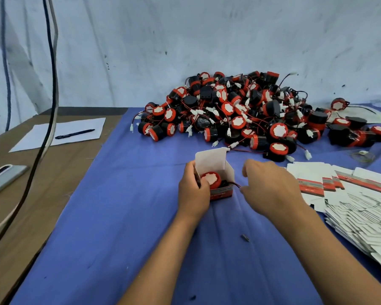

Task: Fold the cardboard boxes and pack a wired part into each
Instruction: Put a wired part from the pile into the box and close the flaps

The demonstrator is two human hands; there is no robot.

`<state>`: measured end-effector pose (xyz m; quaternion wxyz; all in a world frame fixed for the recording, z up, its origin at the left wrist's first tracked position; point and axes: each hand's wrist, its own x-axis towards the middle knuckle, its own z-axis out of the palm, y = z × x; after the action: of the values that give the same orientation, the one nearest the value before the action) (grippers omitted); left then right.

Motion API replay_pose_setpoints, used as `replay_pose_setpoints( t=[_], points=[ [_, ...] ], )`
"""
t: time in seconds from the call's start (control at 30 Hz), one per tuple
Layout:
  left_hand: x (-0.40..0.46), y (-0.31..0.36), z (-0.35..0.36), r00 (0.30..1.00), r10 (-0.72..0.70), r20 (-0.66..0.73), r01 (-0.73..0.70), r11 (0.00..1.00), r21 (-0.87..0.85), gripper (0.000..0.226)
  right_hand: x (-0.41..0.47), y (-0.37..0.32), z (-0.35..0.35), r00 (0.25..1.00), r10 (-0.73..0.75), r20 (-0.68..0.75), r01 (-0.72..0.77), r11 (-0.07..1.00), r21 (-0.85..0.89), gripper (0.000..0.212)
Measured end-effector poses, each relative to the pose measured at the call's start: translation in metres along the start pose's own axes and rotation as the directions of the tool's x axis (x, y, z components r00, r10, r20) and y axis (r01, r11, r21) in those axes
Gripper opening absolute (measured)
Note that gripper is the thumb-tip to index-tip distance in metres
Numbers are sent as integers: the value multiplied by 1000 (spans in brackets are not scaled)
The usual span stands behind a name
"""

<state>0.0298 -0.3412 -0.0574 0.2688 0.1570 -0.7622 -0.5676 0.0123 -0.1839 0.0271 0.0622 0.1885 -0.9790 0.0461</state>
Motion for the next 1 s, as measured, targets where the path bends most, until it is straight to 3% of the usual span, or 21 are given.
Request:
replay_pose_setpoints(
  t=[0.17,0.3,0.4,0.5,0.6,0.67,0.77,1.0],
  points=[
    [-3,3,-1,997,-37,68,41,997,-62,24,7,-28,-7,999,-33,-2,32,950,311,15],
    [-1,4,-1,992,-93,88,97,994,-47,29,10,-44,11,999,-53,-7,52,940,337,19],
    [1,7,-2,988,-120,101,128,989,-70,38,9,-46,24,976,-55,-209,147,879,454,15],
    [3,10,-4,984,-155,84,162,983,-87,40,11,-43,35,898,1,-440,276,777,566,8],
    [5,9,-4,988,-144,62,148,985,-83,27,17,-40,38,867,75,-493,302,708,639,12],
    [5,11,-5,989,-129,73,135,987,-92,32,24,-38,38,881,58,-470,301,698,650,14],
    [4,11,-4,990,-111,83,119,988,-100,40,34,-37,38,924,-64,-376,285,772,569,18],
    [9,5,-4,982,-136,130,149,984,-97,30,41,-46,43,927,-160,-339,302,855,423,12]
  ],
)
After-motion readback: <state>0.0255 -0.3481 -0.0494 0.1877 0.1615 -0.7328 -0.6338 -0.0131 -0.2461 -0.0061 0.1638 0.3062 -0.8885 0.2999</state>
